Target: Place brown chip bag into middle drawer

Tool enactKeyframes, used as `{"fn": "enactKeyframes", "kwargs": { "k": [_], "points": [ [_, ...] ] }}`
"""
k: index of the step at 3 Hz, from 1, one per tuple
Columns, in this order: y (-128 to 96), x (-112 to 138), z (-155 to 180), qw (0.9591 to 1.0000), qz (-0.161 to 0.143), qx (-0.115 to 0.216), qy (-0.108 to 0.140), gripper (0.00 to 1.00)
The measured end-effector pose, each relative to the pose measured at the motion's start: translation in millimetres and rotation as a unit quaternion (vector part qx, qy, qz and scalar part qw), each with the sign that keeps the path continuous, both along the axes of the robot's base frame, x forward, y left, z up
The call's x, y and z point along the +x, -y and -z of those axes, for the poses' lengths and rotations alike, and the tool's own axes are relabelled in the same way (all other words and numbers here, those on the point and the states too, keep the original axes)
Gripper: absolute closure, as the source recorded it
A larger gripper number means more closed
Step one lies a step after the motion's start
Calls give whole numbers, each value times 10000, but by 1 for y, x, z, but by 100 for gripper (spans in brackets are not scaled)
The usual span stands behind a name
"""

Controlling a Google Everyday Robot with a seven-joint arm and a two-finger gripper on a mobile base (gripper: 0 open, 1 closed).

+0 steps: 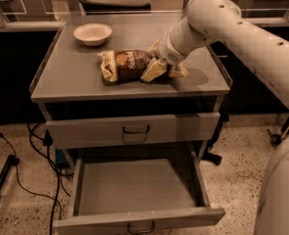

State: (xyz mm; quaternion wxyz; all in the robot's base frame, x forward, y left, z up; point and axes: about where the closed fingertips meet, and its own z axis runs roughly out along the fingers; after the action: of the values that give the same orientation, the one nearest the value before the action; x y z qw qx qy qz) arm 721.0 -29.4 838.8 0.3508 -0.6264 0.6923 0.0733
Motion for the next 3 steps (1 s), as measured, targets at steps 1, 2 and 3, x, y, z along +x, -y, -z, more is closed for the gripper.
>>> {"fn": "enactKeyframes", "kwargs": {
  "k": [1, 2, 3],
  "points": [
    [0, 0, 0, 10000, -1, -2, -3, 73],
    [1, -11, -12, 10000, 57, 18, 43, 96],
    [4, -29, -29, 9999, 3, 33, 149, 100]
  ]
}}
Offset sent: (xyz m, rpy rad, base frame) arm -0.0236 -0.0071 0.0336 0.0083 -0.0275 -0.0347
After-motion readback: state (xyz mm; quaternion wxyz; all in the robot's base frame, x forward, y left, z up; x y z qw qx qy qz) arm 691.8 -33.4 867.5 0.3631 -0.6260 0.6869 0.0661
